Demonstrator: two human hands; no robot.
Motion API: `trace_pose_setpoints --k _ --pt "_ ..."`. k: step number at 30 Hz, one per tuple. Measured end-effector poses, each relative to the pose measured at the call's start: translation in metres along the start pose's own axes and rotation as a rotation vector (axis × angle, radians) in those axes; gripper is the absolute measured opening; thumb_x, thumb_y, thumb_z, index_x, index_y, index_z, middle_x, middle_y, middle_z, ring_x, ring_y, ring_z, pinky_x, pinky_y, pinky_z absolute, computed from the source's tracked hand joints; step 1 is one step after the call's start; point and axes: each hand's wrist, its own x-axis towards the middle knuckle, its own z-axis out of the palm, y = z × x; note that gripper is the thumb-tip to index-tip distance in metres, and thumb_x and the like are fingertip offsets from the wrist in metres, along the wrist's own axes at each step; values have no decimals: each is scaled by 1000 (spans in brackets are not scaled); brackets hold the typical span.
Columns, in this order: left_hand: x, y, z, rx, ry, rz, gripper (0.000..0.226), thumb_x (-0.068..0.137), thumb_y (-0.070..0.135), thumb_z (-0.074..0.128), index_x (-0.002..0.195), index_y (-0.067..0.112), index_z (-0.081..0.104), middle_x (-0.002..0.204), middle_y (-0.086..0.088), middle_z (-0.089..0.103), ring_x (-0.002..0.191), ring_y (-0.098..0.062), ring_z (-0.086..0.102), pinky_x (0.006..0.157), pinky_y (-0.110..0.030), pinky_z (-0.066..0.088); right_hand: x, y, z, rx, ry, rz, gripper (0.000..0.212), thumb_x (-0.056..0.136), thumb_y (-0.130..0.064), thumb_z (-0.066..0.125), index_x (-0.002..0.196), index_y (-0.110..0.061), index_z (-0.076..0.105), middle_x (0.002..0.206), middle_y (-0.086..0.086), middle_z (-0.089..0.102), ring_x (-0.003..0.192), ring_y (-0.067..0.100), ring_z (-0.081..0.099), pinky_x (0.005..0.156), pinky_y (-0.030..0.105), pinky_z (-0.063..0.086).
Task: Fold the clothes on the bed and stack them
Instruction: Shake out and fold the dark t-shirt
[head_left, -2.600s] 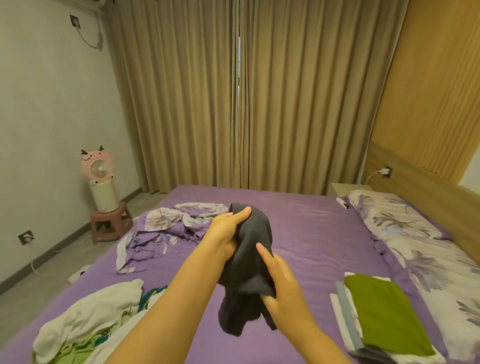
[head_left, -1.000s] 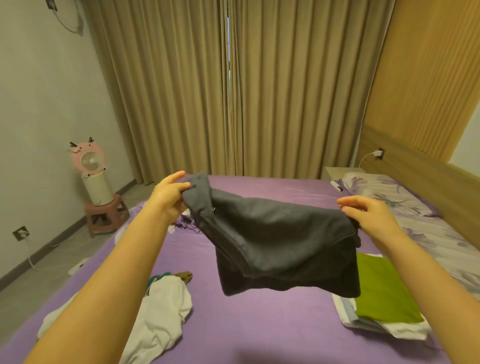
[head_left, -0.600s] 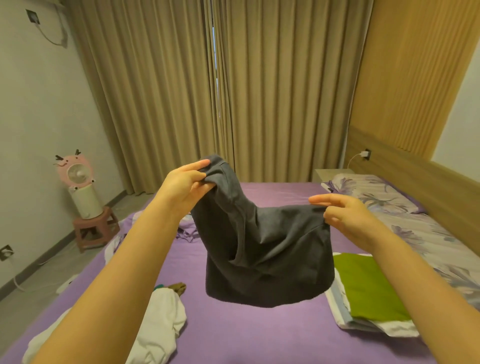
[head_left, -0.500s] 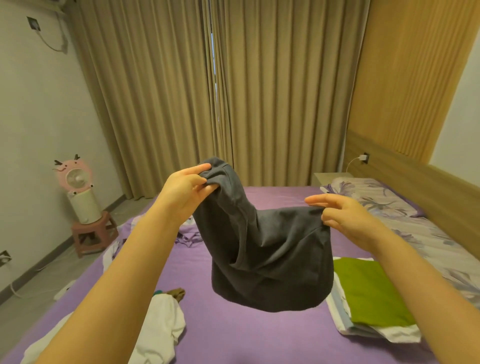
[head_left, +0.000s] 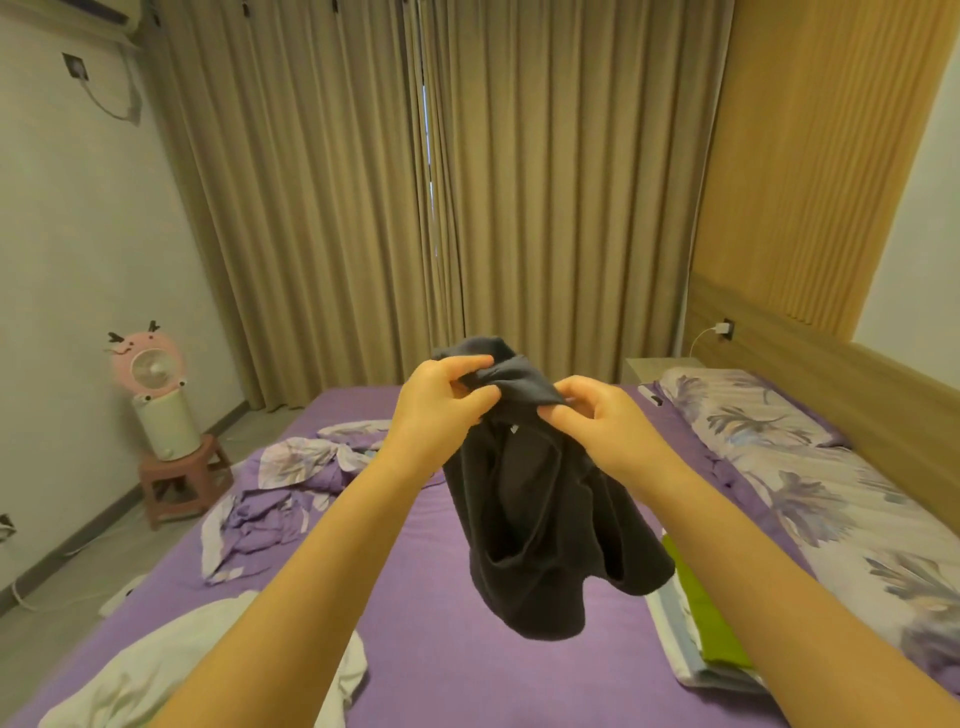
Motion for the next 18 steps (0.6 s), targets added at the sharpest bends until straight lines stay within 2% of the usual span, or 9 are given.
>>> trace_pose_setpoints --k 2,4,6,7,9,11,13,15,18 --pt "-3 -11 -5 515 99 177 34 85 33 67 118 27 65 107 -1 59 108 -21 52 86 -29 47 0 1 -2 20 -17 4 9 91 -22 60 98 -22 65 91 -3 71 86 7 67 76 22 55" --pt "-6 -18 -5 740 102 333 42 81 36 68 122 34 60 128 -1 45 127 -27 33 101 -38 32 -2 3 2 58 -28 24 9 90 -19 62 97 -21 67 90 -2 72 85 9 68 78 25 55" --pt "-10 -16 -2 580 -152 405 59 84 29 66 138 36 43 152 4 25 143 -17 14 114 -38 12 -5 4 7 90 -48 44 9 89 -18 63 96 -19 68 88 -2 73 84 8 69 76 21 54" --pt "-12 -13 0 452 -310 354 61 88 26 63 142 35 37 153 8 26 142 -12 18 114 -35 11 -7 4 9 116 -58 61 10 89 -18 63 96 -17 69 88 -3 73 84 8 69 75 19 53" --pt "-12 -13 2 316 -481 218 48 92 26 61 137 31 46 137 11 50 123 -5 44 108 -27 32 -10 6 11 167 -66 118 13 88 -20 65 98 -15 70 90 -1 73 87 11 69 77 21 54" --pt "-12 -17 3 349 -430 169 23 90 30 62 113 23 63 105 7 65 94 -7 58 84 -27 47 -11 11 11 206 -61 185 13 86 -20 67 96 -12 70 89 3 72 88 17 68 78 28 55" --pt "-11 -22 2 315 -303 135 18 89 32 64 93 15 67 87 1 66 81 -12 61 74 -33 50 -15 19 7 271 -58 234 12 86 -14 66 97 -9 68 88 5 72 89 20 68 80 33 56" --pt "-10 -23 0 163 -184 102 17 89 30 65 89 13 67 84 -3 67 76 -10 62 69 -28 51 -21 30 2 276 -121 251 15 88 -12 63 103 -9 66 92 2 73 94 18 68 83 31 55" --pt "-7 -13 -7 -143 -121 13 11 90 27 64 88 17 68 81 -4 68 72 -8 65 68 -23 55 -32 49 0 59 -362 304 24 91 -13 59 112 -23 66 106 -6 70 103 11 64 90 27 51"
